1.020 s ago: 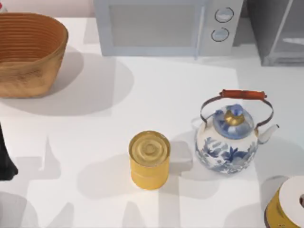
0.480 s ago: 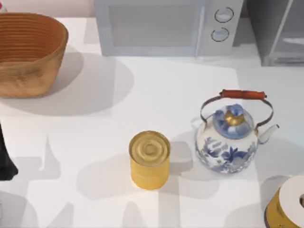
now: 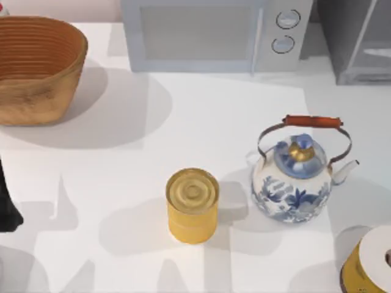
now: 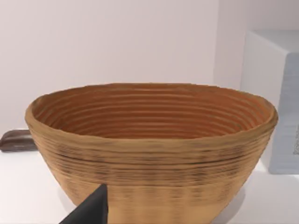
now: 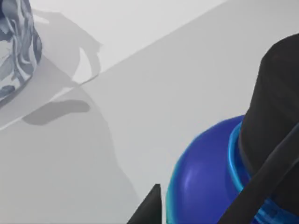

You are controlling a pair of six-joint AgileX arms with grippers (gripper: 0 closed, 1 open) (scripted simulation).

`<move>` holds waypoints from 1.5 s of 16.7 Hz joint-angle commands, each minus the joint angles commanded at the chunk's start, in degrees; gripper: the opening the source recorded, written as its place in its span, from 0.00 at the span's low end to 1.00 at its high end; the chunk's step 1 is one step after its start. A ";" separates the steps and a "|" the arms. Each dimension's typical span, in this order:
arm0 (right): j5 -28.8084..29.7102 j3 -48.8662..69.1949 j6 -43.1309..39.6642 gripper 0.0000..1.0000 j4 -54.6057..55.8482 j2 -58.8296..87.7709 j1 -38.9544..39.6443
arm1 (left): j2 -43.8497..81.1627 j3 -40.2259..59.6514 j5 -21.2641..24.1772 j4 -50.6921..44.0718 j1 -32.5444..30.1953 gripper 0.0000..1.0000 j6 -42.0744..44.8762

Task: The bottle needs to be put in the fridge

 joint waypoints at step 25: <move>-5.32 28.35 -36.21 0.01 -55.76 5.49 -15.81 | 0.00 0.00 0.00 0.00 0.00 1.00 0.00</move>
